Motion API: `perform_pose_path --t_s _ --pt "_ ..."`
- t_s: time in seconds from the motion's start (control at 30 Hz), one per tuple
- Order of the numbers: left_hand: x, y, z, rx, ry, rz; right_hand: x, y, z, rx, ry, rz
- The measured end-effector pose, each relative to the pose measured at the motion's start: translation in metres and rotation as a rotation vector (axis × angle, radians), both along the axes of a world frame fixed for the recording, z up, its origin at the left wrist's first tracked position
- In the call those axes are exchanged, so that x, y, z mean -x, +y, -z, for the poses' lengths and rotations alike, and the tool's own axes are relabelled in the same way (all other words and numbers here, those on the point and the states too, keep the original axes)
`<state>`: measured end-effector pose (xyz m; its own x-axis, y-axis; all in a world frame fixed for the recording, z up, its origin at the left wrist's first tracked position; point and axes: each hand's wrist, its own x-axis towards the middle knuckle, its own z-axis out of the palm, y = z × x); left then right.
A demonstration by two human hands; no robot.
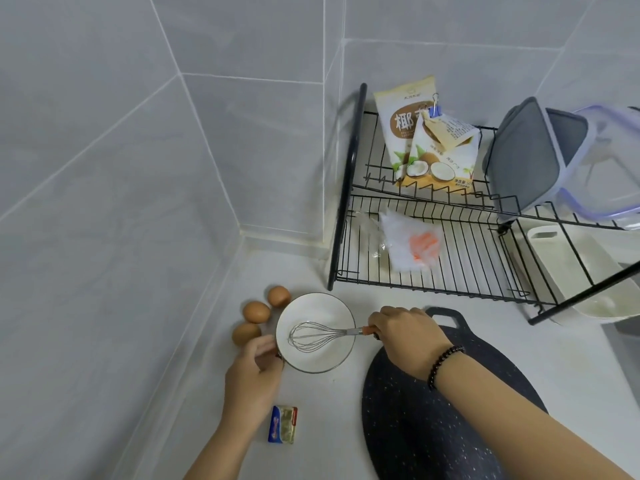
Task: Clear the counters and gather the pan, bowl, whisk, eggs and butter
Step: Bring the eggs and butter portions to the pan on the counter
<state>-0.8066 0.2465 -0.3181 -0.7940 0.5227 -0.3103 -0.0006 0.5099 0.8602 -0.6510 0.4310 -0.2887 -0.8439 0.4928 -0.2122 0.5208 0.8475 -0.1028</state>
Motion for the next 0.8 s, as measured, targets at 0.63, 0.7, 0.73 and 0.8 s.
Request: perform_pose_path --t_s 0.63,0.7,0.73,0.8 --pt "-0.116 0.076 -0.025 -0.228 0.446 0.834 -0.119 -0.031 0.004 0.251 0.669 0.697" --pt "-0.142 0.093 -0.013 -0.14 0.405 1.009 -0.138 -0.042 0.011 0.327 0.678 0.869" --pt "-0.146 0.1 -0.008 -0.106 0.389 1.029 -0.139 -0.047 0.014 0.366 0.669 0.93" --pt "-0.161 0.118 0.003 -0.061 0.355 1.059 -0.152 -0.059 0.025 0.432 0.654 1.078"
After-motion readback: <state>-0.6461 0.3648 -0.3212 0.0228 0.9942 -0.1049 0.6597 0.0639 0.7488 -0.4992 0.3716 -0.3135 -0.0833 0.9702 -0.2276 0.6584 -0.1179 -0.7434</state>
